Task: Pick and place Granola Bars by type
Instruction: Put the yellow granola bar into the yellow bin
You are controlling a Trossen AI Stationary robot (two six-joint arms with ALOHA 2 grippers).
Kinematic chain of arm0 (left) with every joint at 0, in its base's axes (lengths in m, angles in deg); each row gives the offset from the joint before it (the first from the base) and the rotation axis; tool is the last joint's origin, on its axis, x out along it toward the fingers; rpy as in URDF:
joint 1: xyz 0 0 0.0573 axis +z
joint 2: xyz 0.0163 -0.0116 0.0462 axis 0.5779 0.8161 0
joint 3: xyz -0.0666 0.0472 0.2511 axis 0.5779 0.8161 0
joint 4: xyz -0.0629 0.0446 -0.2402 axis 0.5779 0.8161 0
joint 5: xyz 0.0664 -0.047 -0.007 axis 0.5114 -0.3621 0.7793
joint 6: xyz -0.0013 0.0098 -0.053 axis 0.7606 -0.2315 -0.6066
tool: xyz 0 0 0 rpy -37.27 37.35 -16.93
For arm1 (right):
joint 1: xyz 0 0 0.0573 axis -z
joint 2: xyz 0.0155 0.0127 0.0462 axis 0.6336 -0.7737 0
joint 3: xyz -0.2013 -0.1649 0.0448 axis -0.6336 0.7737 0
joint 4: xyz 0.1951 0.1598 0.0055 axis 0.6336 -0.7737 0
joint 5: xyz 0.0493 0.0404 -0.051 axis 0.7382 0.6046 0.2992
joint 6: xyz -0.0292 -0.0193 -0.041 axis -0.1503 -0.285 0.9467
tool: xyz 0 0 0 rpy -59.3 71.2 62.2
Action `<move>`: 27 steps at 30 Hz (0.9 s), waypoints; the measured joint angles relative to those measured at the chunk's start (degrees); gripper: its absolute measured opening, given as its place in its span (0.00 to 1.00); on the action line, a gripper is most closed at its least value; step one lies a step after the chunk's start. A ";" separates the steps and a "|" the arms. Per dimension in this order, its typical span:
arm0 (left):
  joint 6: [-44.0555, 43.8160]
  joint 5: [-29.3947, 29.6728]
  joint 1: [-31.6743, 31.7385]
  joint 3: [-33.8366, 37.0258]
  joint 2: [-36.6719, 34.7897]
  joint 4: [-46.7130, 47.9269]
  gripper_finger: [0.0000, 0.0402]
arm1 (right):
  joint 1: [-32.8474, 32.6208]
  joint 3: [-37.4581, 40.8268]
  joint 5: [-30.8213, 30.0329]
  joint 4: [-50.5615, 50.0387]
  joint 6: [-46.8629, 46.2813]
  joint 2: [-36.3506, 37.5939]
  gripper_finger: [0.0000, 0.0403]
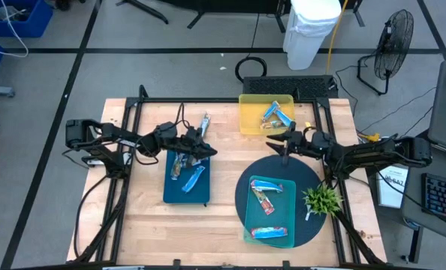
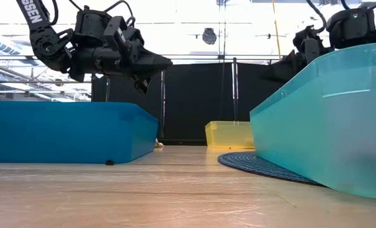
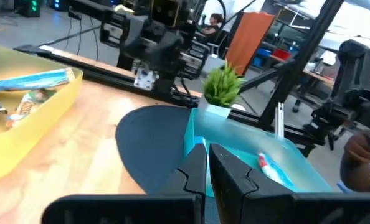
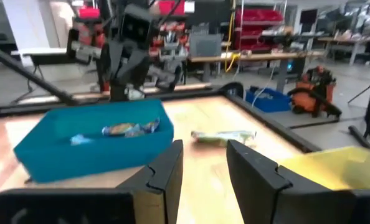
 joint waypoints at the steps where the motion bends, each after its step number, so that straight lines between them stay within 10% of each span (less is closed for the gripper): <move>1: 0.00 0.13 -0.08 0.00 0.00 -0.07 0.05 | -0.10 0.00 0.19 -0.81 -0.01 0.00 0.28; 8: 5.04 2.20 0.43 0.00 0.00 -1.01 0.05 | -0.15 0.00 0.12 -4.90 0.92 0.00 0.28; 13: -0.32 19.32 0.74 -1.78 0.00 1.22 0.05 | -0.15 0.00 0.12 -6.48 1.02 0.00 0.28; 22: -7.61 35.37 6.46 -32.00 3.41 76.19 0.05 | -0.15 0.02 0.10 -12.53 2.56 0.00 0.28; 27: -6.33 39.74 7.60 -40.47 4.63 86.78 0.05 | -0.15 0.02 0.10 -14.30 3.58 -0.13 0.28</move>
